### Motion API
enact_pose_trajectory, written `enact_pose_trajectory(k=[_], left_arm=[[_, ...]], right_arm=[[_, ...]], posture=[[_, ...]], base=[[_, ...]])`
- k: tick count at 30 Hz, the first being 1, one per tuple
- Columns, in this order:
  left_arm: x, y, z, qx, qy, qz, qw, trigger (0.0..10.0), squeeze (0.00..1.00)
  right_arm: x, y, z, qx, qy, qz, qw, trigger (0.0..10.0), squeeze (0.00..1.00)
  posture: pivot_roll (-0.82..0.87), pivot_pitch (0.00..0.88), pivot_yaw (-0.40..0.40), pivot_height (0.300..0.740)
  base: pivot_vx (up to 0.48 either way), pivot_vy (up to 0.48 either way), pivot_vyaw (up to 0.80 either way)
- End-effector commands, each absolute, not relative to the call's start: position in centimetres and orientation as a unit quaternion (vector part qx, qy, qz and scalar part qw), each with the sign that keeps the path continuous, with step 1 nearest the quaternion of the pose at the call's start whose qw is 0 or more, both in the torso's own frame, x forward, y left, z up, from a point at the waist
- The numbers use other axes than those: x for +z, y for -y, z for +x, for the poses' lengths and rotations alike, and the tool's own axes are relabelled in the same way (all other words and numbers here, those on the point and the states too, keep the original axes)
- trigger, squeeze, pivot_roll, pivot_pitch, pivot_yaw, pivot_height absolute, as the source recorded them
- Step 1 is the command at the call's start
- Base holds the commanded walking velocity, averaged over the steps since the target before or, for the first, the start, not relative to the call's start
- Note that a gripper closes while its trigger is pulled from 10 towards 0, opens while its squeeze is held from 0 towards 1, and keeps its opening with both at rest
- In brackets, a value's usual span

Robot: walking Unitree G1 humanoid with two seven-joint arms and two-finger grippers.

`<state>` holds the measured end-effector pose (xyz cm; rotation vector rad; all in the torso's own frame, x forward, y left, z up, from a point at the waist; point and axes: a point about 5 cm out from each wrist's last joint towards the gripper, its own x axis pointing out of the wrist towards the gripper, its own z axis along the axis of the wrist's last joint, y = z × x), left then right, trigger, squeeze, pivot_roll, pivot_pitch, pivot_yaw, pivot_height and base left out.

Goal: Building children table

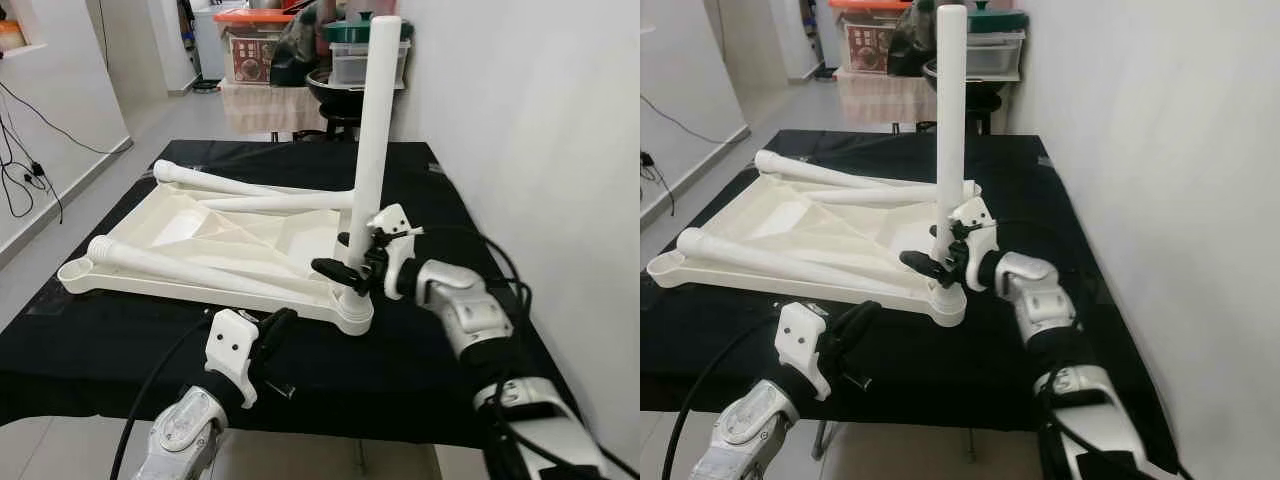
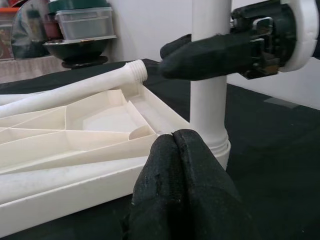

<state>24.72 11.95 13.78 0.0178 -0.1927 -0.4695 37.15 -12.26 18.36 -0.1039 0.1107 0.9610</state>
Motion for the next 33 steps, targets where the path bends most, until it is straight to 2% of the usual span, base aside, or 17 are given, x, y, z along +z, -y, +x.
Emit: enact_pose_trajectory(k=[1, 3, 4, 5, 6, 13, 15, 17, 18, 19, 20, 21, 22, 24, 25, 27, 33], left_arm=[[13.7, -12.0, 24.7, -0.232, 0.090, 0.009, 0.968, 10.0, 0.00], [13.7, -12.0, 24.7, -0.232, 0.090, 0.009, 0.968, 10.0, 0.00], [13.7, -12.0, 24.7, -0.232, 0.090, 0.009, 0.968, 10.0, 0.00], [13.7, -12.0, 24.7, -0.232, 0.090, 0.009, 0.968, 10.0, 0.00], [13.7, -12.0, 24.7, -0.232, 0.090, 0.009, 0.968, 10.0, 0.00], [13.6, -12.0, 24.6, -0.233, 0.089, 0.009, 0.968, 10.0, 0.00], [13.6, -12.0, 24.6, -0.233, 0.089, 0.009, 0.968, 10.0, 0.00], [13.5, -12.0, 24.5, -0.232, 0.088, 0.009, 0.969, 10.0, 0.00], [13.5, -12.0, 24.5, -0.232, 0.088, 0.009, 0.969, 10.0, 0.00], [13.5, -12.0, 24.4, -0.232, 0.088, 0.009, 0.969, 10.0, 0.00], [13.5, -12.0, 24.4, -0.232, 0.088, 0.009, 0.969, 10.0, 0.00], [13.5, -12.1, 24.4, -0.231, 0.088, 0.010, 0.969, 10.0, 0.00], [13.5, -12.1, 24.5, -0.231, 0.088, 0.011, 0.969, 10.0, 0.00], [13.5, -12.2, 24.5, -0.231, 0.087, 0.012, 0.969, 10.0, 0.00], [13.4, -12.3, 24.5, -0.232, 0.086, 0.013, 0.969, 10.0, 0.00], [13.3, -12.3, 24.6, -0.232, 0.085, 0.014, 0.969, 10.0, 0.00], [13.2, -12.2, 24.5, -0.234, 0.084, 0.012, 0.969, 10.0, 0.00]], right_arm=[[17.8, 11.2, 36.8, 0.500, -0.067, -0.052, 0.862, 10.0, 0.00], [17.8, 11.4, 36.9, 0.512, -0.070, -0.054, 0.854, 10.0, 0.00], [17.9, 11.8, 37.1, 0.524, -0.073, -0.045, 0.847, 3.0, 0.00], [17.9, 11.8, 37.1, 0.524, -0.073, -0.045, 0.847, 3.0, 0.00], [17.9, 12.2, 37.3, 0.527, -0.076, -0.033, 0.846, 0.0, 0.00], [17.4, 13.2, 37.7, 0.501, -0.082, -0.015, 0.861, 0.0, 0.00], [16.9, 13.5, 37.8, 0.474, -0.087, -0.018, 0.876, 0.0, 0.00], [15.3, 14.2, 38.0, 0.395, -0.112, -0.040, 0.911, 0.0, 0.00], [15.3, 14.2, 38.0, 0.395, -0.112, -0.040, 0.911, 0.0, 0.00], [14.2, 14.9, 38.2, 0.289, -0.127, -0.032, 0.948, 0.0, 0.00], [14.2, 14.9, 38.2, 0.289, -0.127, -0.032, 0.948, 0.0, 0.00], [13.6, 16.5, 38.2, 0.073, -0.103, 0.023, 0.992, 0.0, 0.00], [12.8, 15.5, 36.4, 0.018, -0.096, 0.076, 0.992, 0.0, 0.00], [12.5, 15.0, 34.9, -0.007, -0.090, 0.113, 0.989, 0.0, 0.00], [12.8, 14.4, 34.3, 0.010, -0.077, 0.094, 0.992, 0.0, 0.00], [13.0, 13.7, 34.2, 0.043, -0.070, 0.070, 0.994, 0.0, 0.00], [12.8, 14.5, 35.2, 0.033, -0.088, 0.044, 0.995, 0.0, 0.00]], posture=[[0.03, 0.000, -0.034, 0.740], [0.03, 0.000, -0.036, 0.740], [0.03, 0.000, -0.034, 0.740], [0.03, 0.000, -0.034, 0.740], [0.03, 0.000, -0.034, 0.740], [0.03, 0.000, -0.033, 0.740], [0.03, 0.000, -0.034, 0.740], [0.02, 0.000, -0.040, 0.740], [0.02, 0.000, -0.040, 0.740], [0.02, 0.000, -0.050, 0.740], [0.02, 0.000, -0.050, 0.740], [0.01, 0.000, -0.047, 0.740], [0.02, 0.000, -0.043, 0.740], [0.02, 0.000, -0.039, 0.740], [-0.01, 0.000, -0.019, 0.740], [-0.01, 0.000, -0.018, 0.740], [0.01, 0.000, -0.042, 0.740]], base=[[0.000, 0.000, 0.00], [0.000, 0.000, 0.00], [0.000, 0.000, 0.00], [0.000, 0.000, 0.00], [0.000, 0.000, 0.00], [0.000, 0.000, 0.00], [0.000, 0.000, 0.00], [0.000, 0.000, 0.00], [0.000, 0.000, 0.00], [0.000, 0.000, 0.00], [0.000, 0.000, 0.00], [0.000, 0.000, 0.00], [0.000, 0.000, 0.00], [0.000, 0.000, 0.00], [0.000, 0.000, 0.00], [0.000, 0.000, 0.00], [0.000, 0.000, 0.00]])
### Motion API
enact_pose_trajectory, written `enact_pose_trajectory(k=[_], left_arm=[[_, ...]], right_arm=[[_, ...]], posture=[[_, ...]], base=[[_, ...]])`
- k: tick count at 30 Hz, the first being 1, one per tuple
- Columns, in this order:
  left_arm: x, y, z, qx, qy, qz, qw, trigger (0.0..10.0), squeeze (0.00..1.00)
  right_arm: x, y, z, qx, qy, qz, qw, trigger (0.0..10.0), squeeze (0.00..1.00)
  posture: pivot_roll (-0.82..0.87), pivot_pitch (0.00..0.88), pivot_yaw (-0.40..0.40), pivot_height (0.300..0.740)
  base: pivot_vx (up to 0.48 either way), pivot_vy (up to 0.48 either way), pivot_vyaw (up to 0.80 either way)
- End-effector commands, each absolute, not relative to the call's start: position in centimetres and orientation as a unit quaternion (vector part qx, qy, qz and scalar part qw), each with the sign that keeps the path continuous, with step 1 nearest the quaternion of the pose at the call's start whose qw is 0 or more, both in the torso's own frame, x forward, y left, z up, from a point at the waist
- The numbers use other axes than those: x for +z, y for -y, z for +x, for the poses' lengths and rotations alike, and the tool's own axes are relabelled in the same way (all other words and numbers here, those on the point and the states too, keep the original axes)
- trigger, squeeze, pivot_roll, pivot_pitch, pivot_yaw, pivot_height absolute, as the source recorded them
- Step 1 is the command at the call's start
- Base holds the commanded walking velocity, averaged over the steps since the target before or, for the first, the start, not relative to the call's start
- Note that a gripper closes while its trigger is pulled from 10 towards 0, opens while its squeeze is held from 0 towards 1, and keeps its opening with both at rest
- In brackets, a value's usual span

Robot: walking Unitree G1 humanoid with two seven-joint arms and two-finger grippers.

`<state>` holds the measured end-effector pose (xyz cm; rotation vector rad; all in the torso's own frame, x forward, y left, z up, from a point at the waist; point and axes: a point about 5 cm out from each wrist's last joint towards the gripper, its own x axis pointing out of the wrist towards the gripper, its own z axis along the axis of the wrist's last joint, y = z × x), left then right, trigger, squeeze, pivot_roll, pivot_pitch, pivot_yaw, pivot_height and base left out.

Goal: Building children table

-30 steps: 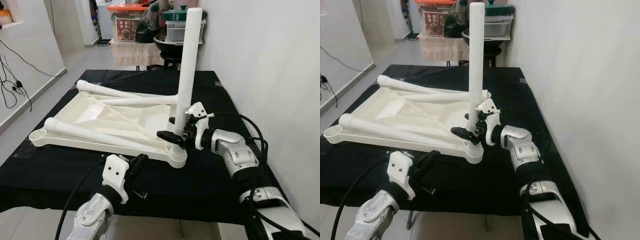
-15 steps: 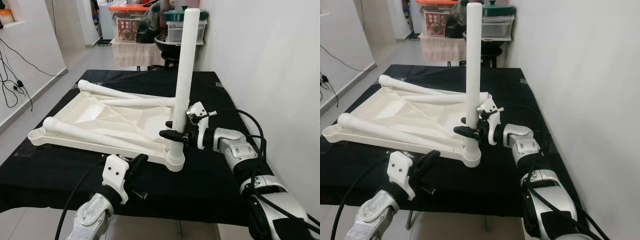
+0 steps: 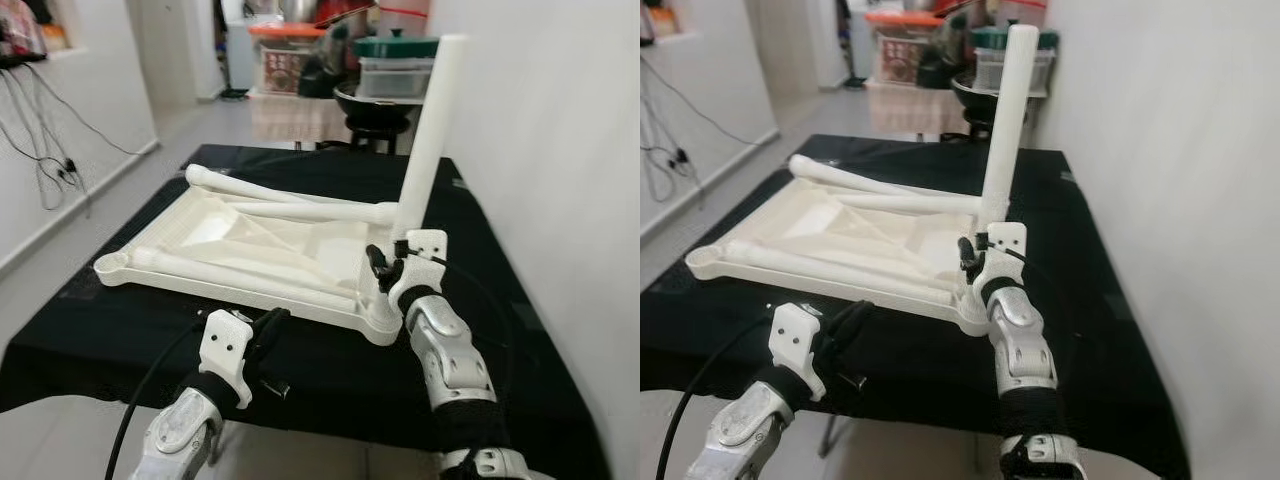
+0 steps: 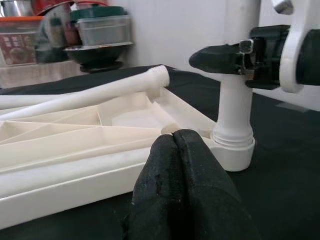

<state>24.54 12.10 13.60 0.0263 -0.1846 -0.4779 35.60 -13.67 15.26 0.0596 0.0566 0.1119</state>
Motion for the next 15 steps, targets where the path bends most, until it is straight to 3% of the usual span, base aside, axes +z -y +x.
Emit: enact_pose_trajectory(k=[1, 2, 3, 5, 6, 11, 12, 13, 14, 15], left_arm=[[13.2, -12.2, 24.5, -0.231, 0.085, 0.013, 0.969, 10.0, 0.00], [13.2, -12.2, 24.5, -0.231, 0.085, 0.013, 0.969, 10.0, 0.00], [13.2, -12.2, 24.5, -0.229, 0.086, 0.014, 0.969, 10.0, 0.00], [13.3, -12.2, 24.5, -0.229, 0.086, 0.014, 0.970, 10.0, 0.00], [13.2, -12.1, 24.5, -0.235, 0.084, 0.012, 0.968, 10.0, 0.00], [13.2, -12.1, 24.5, -0.237, 0.083, 0.011, 0.968, 10.0, 0.00], [13.3, -12.2, 24.5, -0.237, 0.083, 0.011, 0.968, 10.0, 0.00], [13.3, -12.2, 24.5, -0.237, 0.083, 0.011, 0.968, 10.0, 0.00], [13.3, -12.2, 24.5, -0.237, 0.083, 0.011, 0.968, 10.0, 0.00], [13.3, -12.2, 24.5, -0.237, 0.084, 0.011, 0.968, 10.0, 0.00]], right_arm=[[12.7, 14.2, 35.2, 0.035, -0.092, 0.033, 0.995, 6.7, 0.00], [12.7, 14.2, 35.2, 0.035, -0.092, 0.033, 0.995, 6.7, 0.00], [12.7, 13.6, 35.1, 0.058, -0.095, 0.034, 0.993, 10.0, 0.00], [12.9, 13.1, 34.9, 0.063, -0.098, 0.035, 0.993, 10.0, 0.00], [13.5, 12.2, 34.7, 0.109, -0.088, 0.025, 0.990, 10.0, 1.00], [14.0, 11.9, 34.2, 0.123, -0.084, 0.019, 0.989, 10.0, 1.00], [14.9, 11.4, 34.7, 0.190, -0.055, 0.031, 0.980, 10.0, 1.00], [15.5, 11.2, 34.9, 0.264, -0.039, 0.022, 0.963, 10.0, 0.82], [15.5, 11.2, 34.9, 0.264, -0.039, 0.022, 0.963, 10.0, 0.82], [16.0, 11.1, 35.0, 0.325, -0.029, 0.007, 0.945, 10.0, 0.00]], posture=[[0.02, 0.000, -0.043, 0.740], [0.02, 0.000, -0.043, 0.740], [0.02, 0.000, -0.043, 0.740], [0.02, 0.000, -0.043, 0.740], [0.01, 0.000, -0.037, 0.740], [0.01, 0.000, -0.037, 0.740], [0.01, 0.000, -0.029, 0.740], [0.01, 0.000, -0.029, 0.740], [0.01, 0.000, -0.029, 0.740], [0.02, 0.000, -0.032, 0.740]], base=[[0.000, 0.000, 0.00], [0.000, 0.000, 0.00], [0.000, 0.000, 0.00], [0.000, 0.000, 0.00], [0.000, 0.000, 0.00], [0.000, 0.000, 0.00], [0.000, 0.000, 0.00], [0.000, 0.000, 0.00], [0.000, 0.000, 0.00], [0.000, 0.000, 0.00]])
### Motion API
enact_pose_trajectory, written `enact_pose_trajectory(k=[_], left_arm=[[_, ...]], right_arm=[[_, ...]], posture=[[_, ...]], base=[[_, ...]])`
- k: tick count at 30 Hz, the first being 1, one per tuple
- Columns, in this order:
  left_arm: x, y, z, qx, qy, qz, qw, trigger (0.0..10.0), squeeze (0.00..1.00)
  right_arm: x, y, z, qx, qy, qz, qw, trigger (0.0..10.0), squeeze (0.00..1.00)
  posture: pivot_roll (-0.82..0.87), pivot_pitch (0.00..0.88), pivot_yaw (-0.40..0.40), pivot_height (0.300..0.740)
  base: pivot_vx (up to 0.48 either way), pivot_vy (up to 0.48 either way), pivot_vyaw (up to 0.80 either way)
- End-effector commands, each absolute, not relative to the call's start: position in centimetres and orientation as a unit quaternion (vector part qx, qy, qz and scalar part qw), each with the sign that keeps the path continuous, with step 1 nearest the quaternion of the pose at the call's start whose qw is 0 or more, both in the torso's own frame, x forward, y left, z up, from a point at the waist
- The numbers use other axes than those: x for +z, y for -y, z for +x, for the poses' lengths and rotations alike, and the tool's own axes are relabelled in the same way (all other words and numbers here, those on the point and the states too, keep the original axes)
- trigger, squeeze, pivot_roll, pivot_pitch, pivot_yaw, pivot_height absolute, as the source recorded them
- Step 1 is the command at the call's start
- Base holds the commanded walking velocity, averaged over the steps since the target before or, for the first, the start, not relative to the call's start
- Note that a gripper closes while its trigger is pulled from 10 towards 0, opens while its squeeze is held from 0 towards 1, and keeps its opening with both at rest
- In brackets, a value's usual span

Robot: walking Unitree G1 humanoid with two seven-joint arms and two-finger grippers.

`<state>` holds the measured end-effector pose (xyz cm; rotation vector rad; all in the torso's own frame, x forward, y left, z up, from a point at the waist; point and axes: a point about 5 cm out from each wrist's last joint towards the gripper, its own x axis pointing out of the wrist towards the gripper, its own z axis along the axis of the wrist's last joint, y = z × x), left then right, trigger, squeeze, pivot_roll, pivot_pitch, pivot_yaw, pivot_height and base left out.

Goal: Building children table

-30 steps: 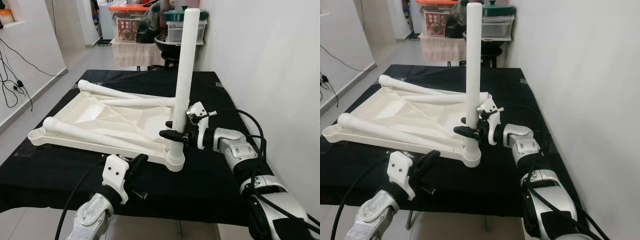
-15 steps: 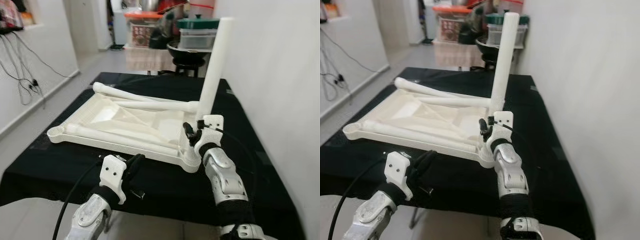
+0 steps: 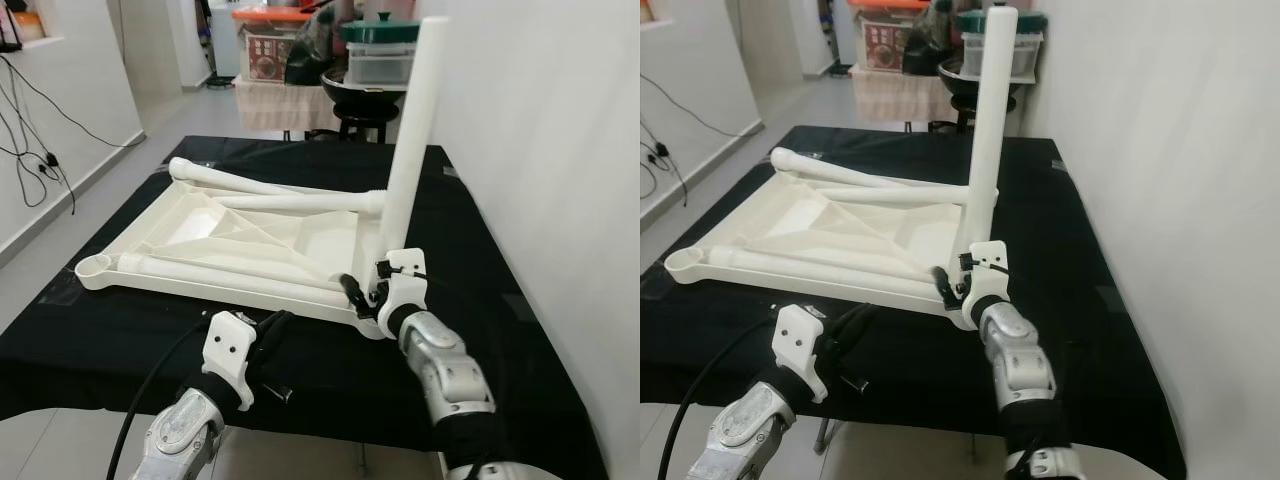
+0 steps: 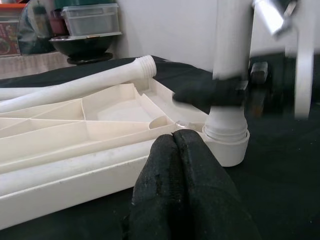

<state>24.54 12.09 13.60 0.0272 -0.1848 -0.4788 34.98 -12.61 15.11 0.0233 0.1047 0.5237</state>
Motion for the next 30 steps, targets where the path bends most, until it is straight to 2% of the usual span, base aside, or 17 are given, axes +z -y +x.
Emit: enact_pose_trajectory(k=[1, 2, 4, 6, 10, 12, 13, 14, 15, 26, 29, 30], left_arm=[[13.3, -12.2, 24.5, -0.237, 0.084, 0.011, 0.968, 10.0, 0.00], [13.4, -12.2, 24.5, -0.236, 0.084, 0.011, 0.968, 10.0, 0.00], [13.4, -12.2, 24.5, -0.236, 0.085, 0.011, 0.968, 10.0, 0.00], [13.4, -12.2, 24.5, -0.235, 0.085, 0.011, 0.968, 10.0, 0.00], [13.5, -12.1, 24.5, -0.234, 0.086, 0.012, 0.968, 10.0, 0.00], [13.5, -12.1, 24.5, -0.234, 0.087, 0.012, 0.968, 10.0, 0.00], [13.6, -12.1, 24.5, -0.234, 0.087, 0.012, 0.968, 10.0, 0.00], [13.6, -12.1, 24.4, -0.234, 0.087, 0.011, 0.968, 10.0, 0.00], [13.6, -12.0, 24.4, -0.234, 0.088, 0.011, 0.968, 10.0, 0.00], [13.7, -11.9, 24.5, -0.232, 0.091, 0.008, 0.968, 10.0, 0.00], [13.7, -11.9, 24.5, -0.233, 0.091, 0.007, 0.968, 10.0, 0.00], [13.7, -12.0, 24.5, -0.233, 0.091, 0.007, 0.968, 10.0, 0.00]], right_arm=[[16.4, 11.2, 35.0, 0.383, -0.023, -0.018, 0.924, 10.0, 0.00], [16.5, 11.2, 34.9, 0.417, -0.020, -0.034, 0.908, 10.0, 0.00], [16.6, 11.3, 34.9, 0.431, -0.020, -0.042, 0.901, 10.0, 0.00], [16.7, 11.5, 35.4, 0.470, -0.040, -0.051, 0.880, 10.0, 0.00], [17.1, 11.7, 36.7, 0.465, -0.055, -0.048, 0.882, 10.0, 0.00], [17.4, 11.8, 37.7, 0.441, -0.061, -0.043, 0.894, 10.0, 0.00], [17.5, 11.9, 38.0, 0.436, -0.063, -0.035, 0.897, 3.6, 0.00], [17.6, 11.9, 38.2, 0.435, -0.064, -0.029, 0.898, 3.6, 0.00], [17.7, 12.0, 38.3, 0.436, -0.066, -0.022, 0.897, 0.0, 0.00], [15.8, 14.1, 37.7, 0.439, -0.085, -0.005, 0.894, 0.0, 0.00], [15.4, 14.4, 37.7, 0.413, -0.087, -0.002, 0.907, 0.0, 0.00], [15.0, 14.4, 37.7, 0.381, -0.091, -0.023, 0.920, 0.0, 0.00]], posture=[[0.01, 0.000, -0.032, 0.740], [0.01, 0.000, -0.032, 0.740], [0.01, 0.000, -0.032, 0.740], [0.03, 0.000, -0.038, 0.740], [0.03, 0.000, -0.041, 0.740], [0.03, 0.000, -0.042, 0.740], [0.04, 0.000, -0.046, 0.740], [0.04, 0.000, -0.046, 0.740], [0.04, 0.000, -0.048, 0.740], [0.02, 0.000, -0.048, 0.740], [0.01, 0.000, -0.042, 0.740], [0.01, 0.000, -0.042, 0.740]], base=[[0.000, 0.000, 0.00], [0.000, 0.000, 0.00], [0.000, 0.000, 0.00], [0.000, 0.000, 0.00], [0.000, 0.000, 0.00], [0.000, 0.000, 0.00], [0.000, 0.000, 0.00], [0.000, 0.000, 0.00], [0.000, 0.000, 0.00], [0.000, 0.000, 0.00], [0.000, 0.000, 0.00], [0.000, 0.000, 0.00]])
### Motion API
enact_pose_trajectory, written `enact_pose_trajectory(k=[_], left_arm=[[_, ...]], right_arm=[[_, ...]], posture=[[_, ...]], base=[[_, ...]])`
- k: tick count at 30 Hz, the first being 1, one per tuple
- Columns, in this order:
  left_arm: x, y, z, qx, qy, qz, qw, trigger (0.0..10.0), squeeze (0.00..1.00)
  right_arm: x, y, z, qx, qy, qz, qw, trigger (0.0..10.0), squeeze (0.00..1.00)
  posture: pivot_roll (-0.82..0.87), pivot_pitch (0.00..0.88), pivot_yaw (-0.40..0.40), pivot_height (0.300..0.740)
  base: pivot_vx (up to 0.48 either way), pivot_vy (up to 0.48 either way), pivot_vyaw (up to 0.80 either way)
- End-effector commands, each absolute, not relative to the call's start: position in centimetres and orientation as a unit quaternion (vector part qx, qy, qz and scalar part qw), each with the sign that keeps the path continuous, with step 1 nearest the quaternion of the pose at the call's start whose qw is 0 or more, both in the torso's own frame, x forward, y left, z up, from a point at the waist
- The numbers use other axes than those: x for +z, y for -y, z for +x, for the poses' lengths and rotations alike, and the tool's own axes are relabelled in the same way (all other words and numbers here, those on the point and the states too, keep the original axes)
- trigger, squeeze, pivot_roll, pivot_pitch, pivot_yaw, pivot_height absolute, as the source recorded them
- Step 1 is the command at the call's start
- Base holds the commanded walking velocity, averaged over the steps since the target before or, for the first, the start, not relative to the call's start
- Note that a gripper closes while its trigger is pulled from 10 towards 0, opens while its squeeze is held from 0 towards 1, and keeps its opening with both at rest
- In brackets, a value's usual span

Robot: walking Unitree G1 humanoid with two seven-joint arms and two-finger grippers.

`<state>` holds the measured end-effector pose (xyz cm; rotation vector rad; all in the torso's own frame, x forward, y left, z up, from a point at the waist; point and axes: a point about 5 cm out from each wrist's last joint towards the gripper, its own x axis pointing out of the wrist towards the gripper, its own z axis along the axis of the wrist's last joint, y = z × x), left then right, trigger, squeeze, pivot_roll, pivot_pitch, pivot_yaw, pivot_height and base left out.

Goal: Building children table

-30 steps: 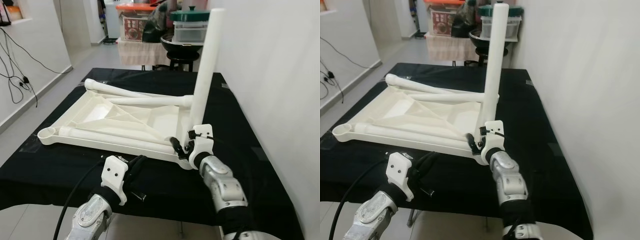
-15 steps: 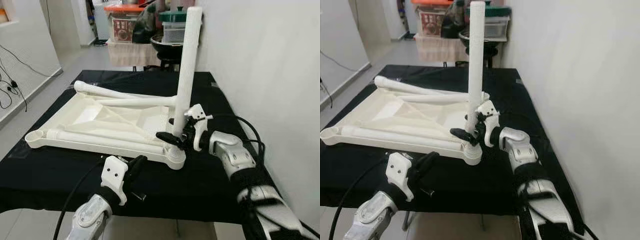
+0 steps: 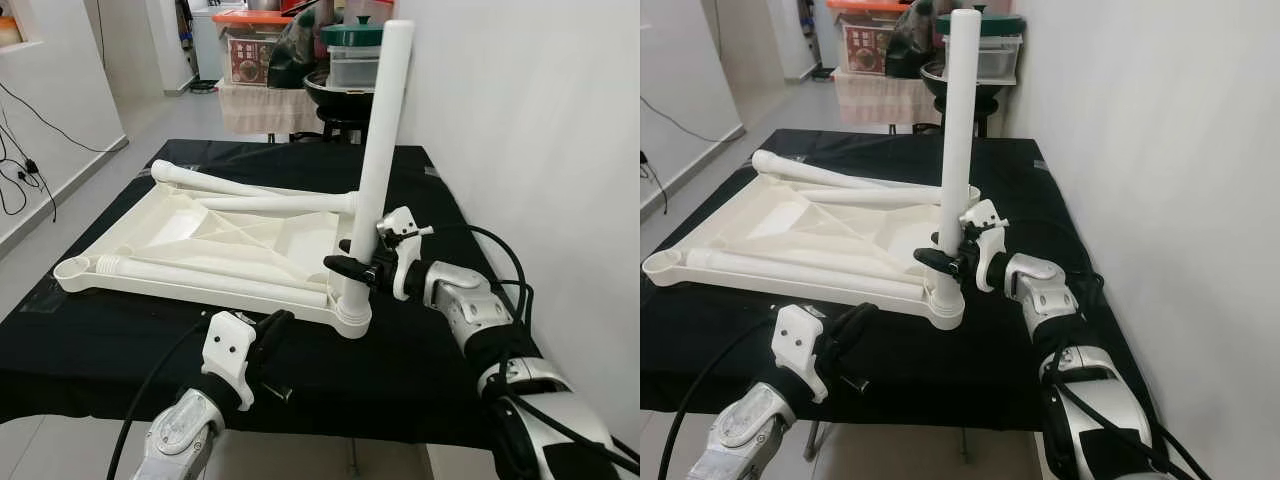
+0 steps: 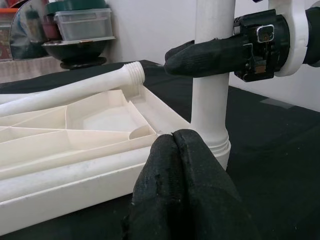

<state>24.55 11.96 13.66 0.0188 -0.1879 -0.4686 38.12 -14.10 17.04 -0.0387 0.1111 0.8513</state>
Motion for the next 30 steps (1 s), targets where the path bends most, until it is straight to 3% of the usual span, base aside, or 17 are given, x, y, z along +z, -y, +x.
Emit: enact_pose_trajectory(k=[1, 3, 4, 5, 6, 9, 13, 17, 18, 21, 22, 30], left_arm=[[13.7, -12.0, 24.5, -0.233, 0.091, 0.007, 0.968, 10.0, 0.00], [13.7, -12.1, 24.5, -0.233, 0.091, 0.008, 0.968, 10.0, 0.00], [13.7, -12.2, 24.6, -0.233, 0.090, 0.008, 0.968, 10.0, 0.00], [13.7, -12.2, 24.6, -0.233, 0.090, 0.008, 0.968, 10.0, 0.00], [13.8, -12.4, 24.7, -0.231, 0.091, 0.011, 0.969, 10.0, 0.00], [13.7, -12.6, 24.9, -0.230, 0.090, 0.013, 0.969, 10.0, 0.00], [13.6, -12.4, 25.1, -0.236, 0.089, 0.015, 0.968, 10.0, 0.00], [13.7, -12.5, 25.1, -0.228, 0.092, 0.016, 0.969, 10.0, 0.00], [13.7, -12.5, 25.1, -0.225, 0.093, 0.018, 0.970, 10.0, 0.00], [13.7, -12.4, 25.1, -0.226, 0.093, 0.018, 0.969, 10.0, 0.00], [13.7, -12.3, 25.1, -0.228, 0.092, 0.017, 0.969, 10.0, 0.00], [13.6, -12.1, 25.0, -0.233, 0.089, 0.013, 0.968, 10.0, 0.00]], right_arm=[[15.0, 14.4, 37.7, 0.381, -0.091, -0.023, 0.920, 0.0, 0.00], [14.6, 14.4, 37.7, 0.348, -0.097, -0.041, 0.932, 0.0, 0.00], [14.5, 14.8, 38.1, 0.196, -0.080, -0.023, 0.977, 0.0, 0.00], [14.5, 14.8, 38.1, 0.196, -0.080, -0.023, 0.977, 0.0, 0.00], [14.1, 11.2, 35.2, 0.132, -0.037, -0.042, 0.990, 0.0, 0.00], [15.4, 9.9, 34.6, 0.150, 0.011, -0.055, 0.987, 0.0, 0.00], [12.9, 10.2, 35.5, 0.166, -0.075, 0.013, 0.983, 0.0, 0.00], [13.3, 9.8, 35.4, 0.171, -0.069, 0.002, 0.983, 0.0, 0.00], [13.4, 9.8, 35.2, 0.161, -0.065, -0.002, 0.985, 10.0, 0.00], [13.4, 10.1, 35.1, 0.150, -0.075, 0.021, 0.986, 10.0, 0.00], [13.9, 9.9, 34.8, 0.175, -0.071, 0.051, 0.981, 10.0, 1.00], [16.6, 9.6, 35.3, 0.334, -0.026, 0.052, 0.941, 10.0, 1.00]], posture=[[0.01, 0.000, -0.042, 0.740], [0.01, 0.000, -0.042, 0.740], [0.00, 0.000, -0.042, 0.740], [0.00, 0.000, -0.042, 0.740], [-0.01, 0.000, -0.034, 0.740], [-0.03, 0.000, -0.015, 0.740], [-0.01, 0.000, -0.039, 0.740], [-0.02, 0.000, -0.034, 0.740], [-0.02, 0.000, -0.033, 0.740], [-0.02, 0.000, -0.033, 0.740], [-0.02, 0.000, -0.030, 0.740], [-0.02, 0.000, -0.034, 0.740]], base=[[0.000, 0.000, 0.00], [0.000, 0.000, 0.00], [0.000, 0.000, 0.00], [0.000, 0.000, 0.00], [0.000, 0.000, 0.00], [0.000, 0.000, 0.00], [0.000, 0.000, 0.00], [0.000, 0.000, 0.00], [0.000, 0.000, 0.00], [0.000, 0.000, 0.00], [0.000, 0.000, 0.00], [0.000, 0.000, 0.00]])
